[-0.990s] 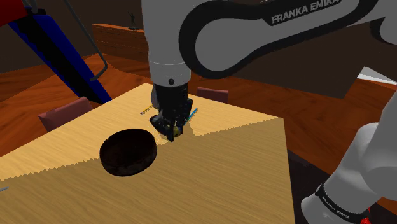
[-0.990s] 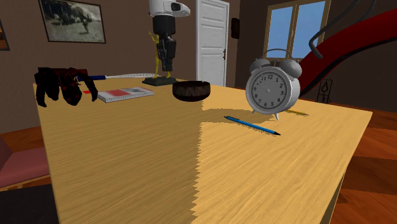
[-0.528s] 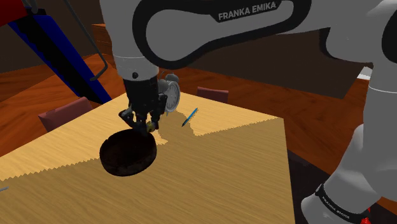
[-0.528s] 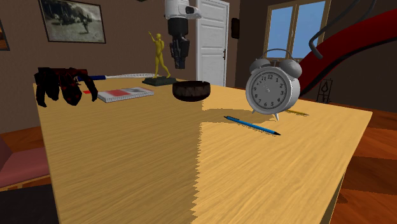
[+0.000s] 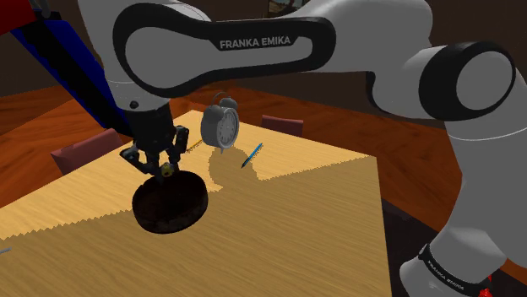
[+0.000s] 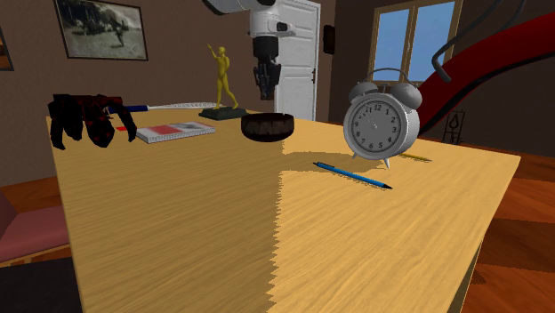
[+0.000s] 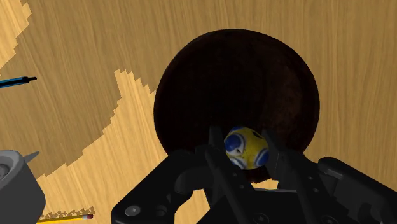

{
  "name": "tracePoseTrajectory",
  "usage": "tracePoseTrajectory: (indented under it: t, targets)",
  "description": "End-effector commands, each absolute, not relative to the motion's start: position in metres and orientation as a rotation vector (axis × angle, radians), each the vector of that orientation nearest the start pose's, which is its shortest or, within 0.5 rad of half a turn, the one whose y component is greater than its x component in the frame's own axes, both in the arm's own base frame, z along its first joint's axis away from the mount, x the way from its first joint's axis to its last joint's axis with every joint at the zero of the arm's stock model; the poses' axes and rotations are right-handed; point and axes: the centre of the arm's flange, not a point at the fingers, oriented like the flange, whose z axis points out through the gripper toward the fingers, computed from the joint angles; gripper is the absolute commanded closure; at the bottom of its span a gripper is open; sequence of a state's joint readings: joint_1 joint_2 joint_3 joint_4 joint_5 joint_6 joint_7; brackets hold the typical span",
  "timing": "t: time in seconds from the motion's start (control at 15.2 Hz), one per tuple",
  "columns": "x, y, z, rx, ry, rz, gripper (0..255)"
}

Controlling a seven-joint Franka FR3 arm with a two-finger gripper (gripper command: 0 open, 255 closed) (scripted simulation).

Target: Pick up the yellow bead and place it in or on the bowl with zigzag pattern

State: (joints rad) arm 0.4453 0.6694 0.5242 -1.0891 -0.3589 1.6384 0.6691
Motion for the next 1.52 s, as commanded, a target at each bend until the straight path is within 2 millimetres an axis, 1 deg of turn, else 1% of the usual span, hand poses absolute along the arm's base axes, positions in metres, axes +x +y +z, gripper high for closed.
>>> tracePoseTrajectory:
  t: [0.0,0.53,1.06,1.12,1.45]
  targets:
    - [0.525,0.501,0.449,-3.179,-0.387,0.004,255]
    - [0.525,0.501,0.408,-3.179,-0.387,0.004,255]
    - [0.525,0.501,0.408,-3.179,-0.387,0.004,255]
    - [0.525,0.501,0.408,-3.179,-0.387,0.004,0]
    - [0.525,0.501,0.408,-3.179,-0.387,0.004,0]
